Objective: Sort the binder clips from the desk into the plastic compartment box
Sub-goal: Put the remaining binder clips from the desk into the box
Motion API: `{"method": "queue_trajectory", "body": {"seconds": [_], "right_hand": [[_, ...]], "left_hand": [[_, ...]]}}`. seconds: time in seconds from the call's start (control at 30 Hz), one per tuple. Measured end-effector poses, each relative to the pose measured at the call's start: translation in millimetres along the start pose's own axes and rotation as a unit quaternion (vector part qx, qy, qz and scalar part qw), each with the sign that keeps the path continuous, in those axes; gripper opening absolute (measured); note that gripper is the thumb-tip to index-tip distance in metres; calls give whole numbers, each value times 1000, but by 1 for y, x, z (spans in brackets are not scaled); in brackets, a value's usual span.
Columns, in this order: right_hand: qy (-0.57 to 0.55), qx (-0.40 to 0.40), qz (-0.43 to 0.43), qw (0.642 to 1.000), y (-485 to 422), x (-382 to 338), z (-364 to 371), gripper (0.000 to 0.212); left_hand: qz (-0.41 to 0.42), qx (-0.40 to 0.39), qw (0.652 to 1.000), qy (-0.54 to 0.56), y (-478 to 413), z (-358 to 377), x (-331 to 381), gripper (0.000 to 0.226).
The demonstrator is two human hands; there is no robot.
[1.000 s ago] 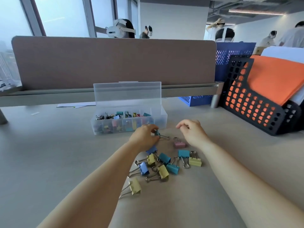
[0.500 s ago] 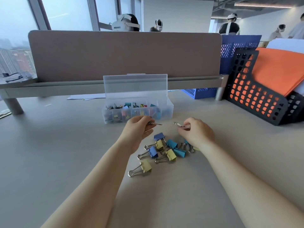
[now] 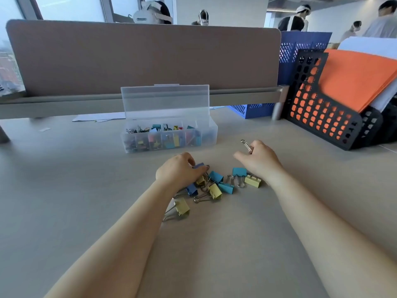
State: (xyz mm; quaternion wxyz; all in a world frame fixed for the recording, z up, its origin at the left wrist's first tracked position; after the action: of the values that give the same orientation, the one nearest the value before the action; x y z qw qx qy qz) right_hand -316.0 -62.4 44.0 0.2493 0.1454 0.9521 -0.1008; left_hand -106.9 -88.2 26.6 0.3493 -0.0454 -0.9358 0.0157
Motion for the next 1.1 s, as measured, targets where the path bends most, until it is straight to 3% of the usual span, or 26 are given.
{"method": "queue_trajectory", "body": {"seconds": [0.13,0.23,0.37,0.47,0.6,0.7,0.8,0.93,1.1], "right_hand": [[198,-11,-14,980,6,2,0,55],[247,-40,-25,968,10,-4,6,58],[262,-10,-61,963,10,-14,14,50],[220,18,-90,971,10,-17,22,39],[-26,21,-97,995,8,-20,24,27],[-185,-10,-76,980,6,-21,20,23],[-289,-57,-2,956,5,-14,10,27],[-255,-95,60,961,3,4,0,18],[-116,-156,49,980,1,7,0,14]], "left_hand": [[12,-3,999,-32,1,3,4,45],[40,-21,998,-42,2,4,4,36],[35,-9,999,-11,0,1,-1,28],[21,-5,1000,6,-2,0,-5,26],[17,-4,999,48,-7,-1,-10,25],[21,3,997,76,-10,-2,-13,27],[41,-18,995,86,-10,-4,-13,36],[121,-106,985,67,-5,-6,-11,51],[137,-120,981,58,-5,-6,-12,46]]}}
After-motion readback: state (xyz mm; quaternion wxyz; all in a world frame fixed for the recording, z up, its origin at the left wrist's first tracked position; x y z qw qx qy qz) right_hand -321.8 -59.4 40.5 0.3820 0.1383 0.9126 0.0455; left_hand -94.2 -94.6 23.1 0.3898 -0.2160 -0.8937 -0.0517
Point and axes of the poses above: each hand's wrist, its own y-axis away from the middle knuckle, its own z-axis out of the palm, x = y × z, the point moved 2 cm from there along -y, towards the middle knuckle, and after that the axes turned 13 degrees about y, right-handed, at the moved point
